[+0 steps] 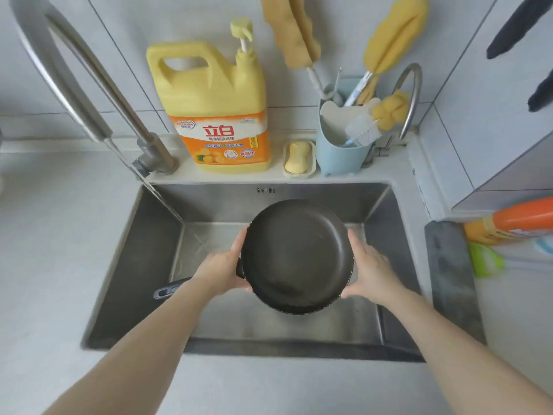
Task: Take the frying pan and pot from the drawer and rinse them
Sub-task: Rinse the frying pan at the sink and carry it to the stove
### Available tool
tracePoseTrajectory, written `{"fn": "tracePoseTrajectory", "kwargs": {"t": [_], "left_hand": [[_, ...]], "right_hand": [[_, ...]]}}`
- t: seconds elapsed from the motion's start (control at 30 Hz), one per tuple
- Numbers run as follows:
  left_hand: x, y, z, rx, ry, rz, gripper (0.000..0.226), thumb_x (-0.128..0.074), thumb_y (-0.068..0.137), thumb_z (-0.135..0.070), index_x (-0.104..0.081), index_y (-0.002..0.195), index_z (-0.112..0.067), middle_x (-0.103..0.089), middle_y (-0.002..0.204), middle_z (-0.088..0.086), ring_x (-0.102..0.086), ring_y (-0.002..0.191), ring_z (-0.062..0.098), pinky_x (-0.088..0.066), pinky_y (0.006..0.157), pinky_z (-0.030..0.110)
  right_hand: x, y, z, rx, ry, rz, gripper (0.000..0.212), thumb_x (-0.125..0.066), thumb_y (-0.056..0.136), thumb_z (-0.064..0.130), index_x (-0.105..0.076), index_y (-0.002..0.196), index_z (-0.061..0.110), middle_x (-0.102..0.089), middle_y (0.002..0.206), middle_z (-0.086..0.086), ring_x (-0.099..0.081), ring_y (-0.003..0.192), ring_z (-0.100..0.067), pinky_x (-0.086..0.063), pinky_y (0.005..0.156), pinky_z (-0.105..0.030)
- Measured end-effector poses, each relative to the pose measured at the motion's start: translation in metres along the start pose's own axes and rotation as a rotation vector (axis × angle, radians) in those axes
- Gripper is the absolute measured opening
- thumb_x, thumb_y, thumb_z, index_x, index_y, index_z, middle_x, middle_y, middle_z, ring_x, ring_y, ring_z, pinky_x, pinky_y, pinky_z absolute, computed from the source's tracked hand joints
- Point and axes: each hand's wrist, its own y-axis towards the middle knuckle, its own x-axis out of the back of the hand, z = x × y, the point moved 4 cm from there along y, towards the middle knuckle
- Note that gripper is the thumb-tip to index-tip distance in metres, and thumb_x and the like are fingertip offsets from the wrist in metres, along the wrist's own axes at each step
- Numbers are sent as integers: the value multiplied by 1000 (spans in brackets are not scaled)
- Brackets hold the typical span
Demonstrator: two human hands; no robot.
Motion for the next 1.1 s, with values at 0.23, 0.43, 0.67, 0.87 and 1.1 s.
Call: {"fn": "tracePoseTrajectory", "kwargs": {"t": [0.23,0.43,0.67,0.87,1.1], "left_hand": [[-64,35,40,120,-158,218,145,-86,51,-44,31,136,-59,-70,97,-6,-66,98,25,-50,94,44],[-84,43,45,163,-111,288,141,-86,59,-38,28,142,-50,-69,97,-4,-65,98,25,-49,95,42],[-90,42,46,209,-85,311,137,-85,59,-35,19,146,-50,-67,91,-6,-65,90,24,-52,87,41],[-12,0,53,568,-323,-321,48,-57,96,-25,-49,141,-14,-62,125,6,-58,111,25,-44,92,32],[154,-30,83,597,-841,-1091,31,-35,101,-35,-56,119,-21,-63,114,2,-60,109,17,-41,95,27]], "right_hand": [[-59,33,-20,-32,-53,139,142,-91,56,43,9,155,20,-43,138,-3,-43,127,-24,-36,101,-35],[-88,49,-33,-57,-81,187,147,-90,50,51,10,153,21,-48,129,-2,-47,120,-22,-41,101,-38],[-103,53,-40,-54,-82,199,147,-87,53,53,14,153,20,-44,136,-1,-41,126,-21,-39,105,-37],[-103,51,-42,-56,-41,184,144,-85,52,52,13,153,24,-46,116,4,-46,113,-17,-45,94,-33],[-100,48,-40,-73,-9,198,144,-86,54,51,15,153,24,-44,126,3,-46,118,-19,-44,95,-33]]}}
